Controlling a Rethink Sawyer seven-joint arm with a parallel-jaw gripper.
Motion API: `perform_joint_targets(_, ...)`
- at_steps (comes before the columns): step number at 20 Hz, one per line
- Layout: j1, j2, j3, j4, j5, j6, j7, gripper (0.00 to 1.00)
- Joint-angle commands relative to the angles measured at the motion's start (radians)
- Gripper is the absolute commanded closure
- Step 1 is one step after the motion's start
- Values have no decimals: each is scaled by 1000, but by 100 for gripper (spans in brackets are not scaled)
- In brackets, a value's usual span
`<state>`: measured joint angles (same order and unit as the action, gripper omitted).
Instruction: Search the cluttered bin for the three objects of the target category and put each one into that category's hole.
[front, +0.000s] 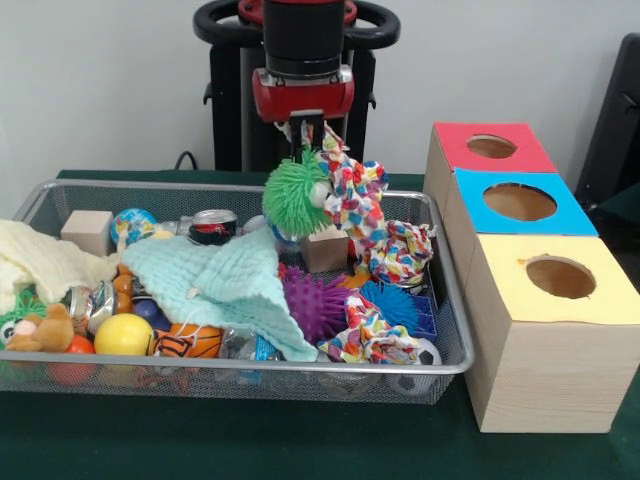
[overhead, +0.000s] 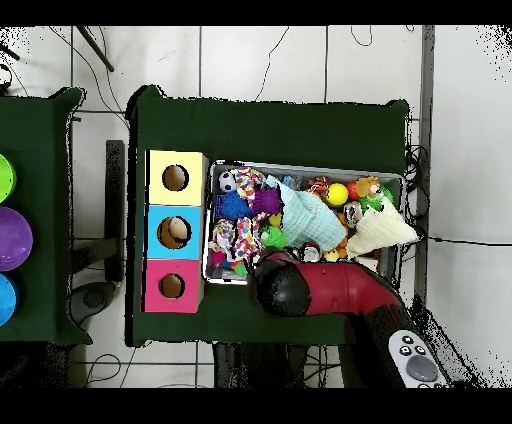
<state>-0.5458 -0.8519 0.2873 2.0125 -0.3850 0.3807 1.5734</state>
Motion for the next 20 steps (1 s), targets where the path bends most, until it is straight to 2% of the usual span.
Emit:
perform_joint_targets(1,-13,-44,103,-39,29,64,2,100)
perform_joint_targets(5,-4,-44,106,-59,31,90,5,100)
perform_joint_targets(17,-10,2,130,-74,20,52,12,100)
perform_joint_targets(18,-15,3,137,-65,19,29,22,0)
perform_joint_targets(20,-15,-1,134,-60,17,18,30,0)
